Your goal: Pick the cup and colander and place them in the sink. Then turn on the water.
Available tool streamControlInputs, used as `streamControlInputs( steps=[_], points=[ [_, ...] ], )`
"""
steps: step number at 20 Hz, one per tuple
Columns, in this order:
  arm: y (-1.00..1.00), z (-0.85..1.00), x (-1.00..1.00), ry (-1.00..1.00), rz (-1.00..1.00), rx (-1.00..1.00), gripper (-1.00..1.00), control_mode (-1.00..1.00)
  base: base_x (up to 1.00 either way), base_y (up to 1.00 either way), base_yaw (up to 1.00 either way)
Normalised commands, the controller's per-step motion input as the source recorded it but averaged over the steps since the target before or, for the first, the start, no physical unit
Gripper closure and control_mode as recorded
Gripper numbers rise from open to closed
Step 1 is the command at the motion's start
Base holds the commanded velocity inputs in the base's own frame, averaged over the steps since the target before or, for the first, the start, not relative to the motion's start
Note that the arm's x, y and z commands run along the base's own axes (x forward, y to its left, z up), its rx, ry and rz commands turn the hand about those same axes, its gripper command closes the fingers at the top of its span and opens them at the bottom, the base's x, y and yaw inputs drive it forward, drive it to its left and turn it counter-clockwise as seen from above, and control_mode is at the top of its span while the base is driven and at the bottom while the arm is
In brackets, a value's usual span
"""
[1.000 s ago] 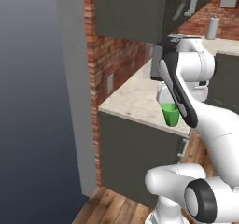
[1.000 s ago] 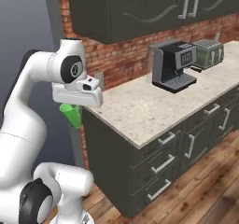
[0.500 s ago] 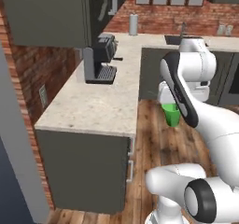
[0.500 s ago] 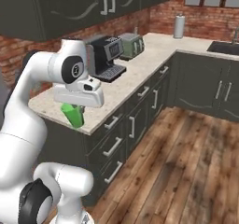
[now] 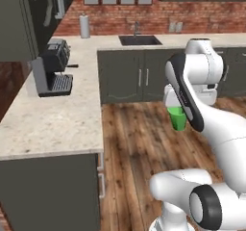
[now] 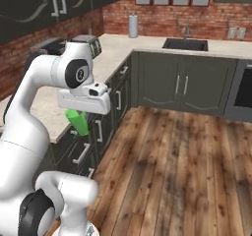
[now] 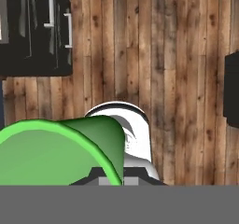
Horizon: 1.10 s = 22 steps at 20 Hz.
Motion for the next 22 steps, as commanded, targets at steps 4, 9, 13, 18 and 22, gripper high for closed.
streamControlInputs(
  steps=[4, 9, 13, 18, 22],
  points=[
    [0.00, 0.00, 0.00, 0.00, 0.00, 0.00, 1.00, 1.00, 0.32, -0.49, -0.27],
    [0.00, 0.00, 0.00, 0.00, 0.00, 0.00, 1.00, 1.00, 0.49, -0.44, -0.11],
    [0.00, 0.00, 0.00, 0.00, 0.00, 0.00, 1.00, 1.00, 0.71, -0.31, -0.05],
    [0.00, 0.00, 0.00, 0.00, 0.00, 0.00, 1.00, 1.00, 0.87, -0.17, 0.00],
    [0.00, 0.00, 0.00, 0.00, 0.00, 0.00, 1.00, 1.00, 0.95, -0.24, 0.00]
  ],
)
